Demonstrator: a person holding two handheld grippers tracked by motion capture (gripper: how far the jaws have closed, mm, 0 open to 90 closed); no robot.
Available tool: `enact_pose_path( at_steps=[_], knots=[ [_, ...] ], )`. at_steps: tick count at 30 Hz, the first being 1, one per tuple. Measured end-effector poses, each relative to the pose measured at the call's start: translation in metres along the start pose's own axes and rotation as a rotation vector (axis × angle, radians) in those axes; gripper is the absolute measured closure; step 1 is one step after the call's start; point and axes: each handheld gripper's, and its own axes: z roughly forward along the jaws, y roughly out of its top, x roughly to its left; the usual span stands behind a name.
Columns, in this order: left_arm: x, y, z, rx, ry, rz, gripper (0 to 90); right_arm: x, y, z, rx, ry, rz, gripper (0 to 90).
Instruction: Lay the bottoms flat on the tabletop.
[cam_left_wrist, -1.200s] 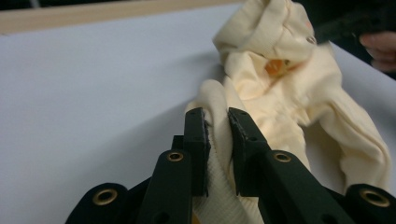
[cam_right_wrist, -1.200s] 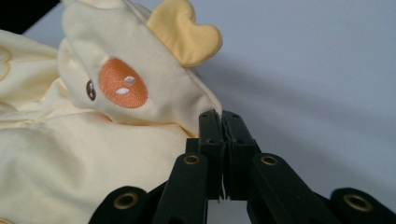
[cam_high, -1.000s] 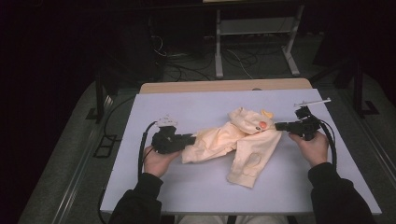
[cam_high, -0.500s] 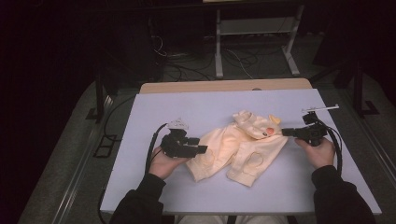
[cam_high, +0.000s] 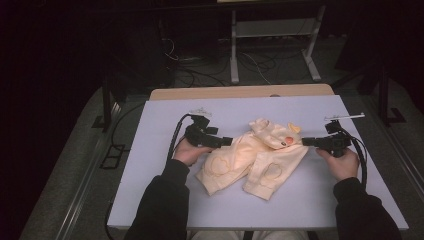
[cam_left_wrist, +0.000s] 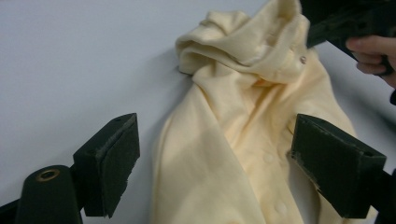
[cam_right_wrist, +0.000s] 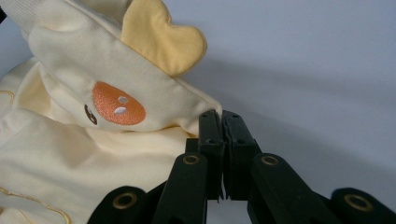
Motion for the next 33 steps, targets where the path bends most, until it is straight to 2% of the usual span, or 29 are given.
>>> enact_pose_path(
  at_steps=[4, 7, 9, 12, 15, 17, 18, 20, 23, 26, 28, 33],
  knots=[
    [0.012, 0.004, 0.015, 0.028, 0.009, -0.031, 15.1, 0.0, 0.0, 0.0, -0.002, 0.0, -0.002, 85.9],
    [0.019, 0.003, 0.027, 0.032, -0.012, -0.074, 16.6, 0.001, 0.0, 0.0, -0.005, 0.004, 0.004, 85.9],
    [0.024, 0.002, 0.034, 0.051, -0.012, -0.116, 18.7, 0.001, 0.0, -0.001, -0.009, 0.009, 0.012, 85.9],
    [0.029, 0.001, 0.043, 0.087, -0.04, -0.155, 21.2, 0.001, 0.0, -0.001, -0.012, 0.008, 0.009, 86.0],
    [0.03, 0.0, 0.05, 0.125, -0.036, -0.173, 29.0, 0.001, 0.0, -0.001, -0.011, 0.01, 0.008, 86.0],
    [0.03, -0.001, 0.054, 0.157, -0.021, -0.191, 41.1, 0.0, 0.0, 0.0, -0.01, 0.01, 0.009, 86.0],
    [0.03, -0.002, 0.056, 0.175, -0.035, -0.197, 46.5, 0.0, 0.0, 0.0, -0.009, 0.009, 0.009, 86.0],
    [0.029, -0.004, 0.06, 0.205, -0.073, -0.186, 55.7, 0.001, 0.0, 0.0, -0.011, 0.011, 0.008, 85.9],
    [0.028, -0.004, 0.062, 0.227, -0.098, -0.165, 69.4, 0.001, 0.001, 0.0, -0.011, 0.012, 0.007, 85.9],
    [0.029, -0.001, 0.061, 0.254, -0.096, -0.163, 79.2, 0.001, 0.001, 0.0, -0.007, 0.014, 0.011, 85.9],
    [0.029, 0.002, 0.06, 0.262, -0.095, -0.166, 82.5, 0.0, 0.001, 0.0, -0.007, 0.015, 0.013, 85.8],
    [0.026, 0.004, 0.053, 0.246, -0.068, -0.129, 84.6, 0.001, 0.001, -0.001, -0.011, 0.017, 0.013, 85.8]
  ],
)
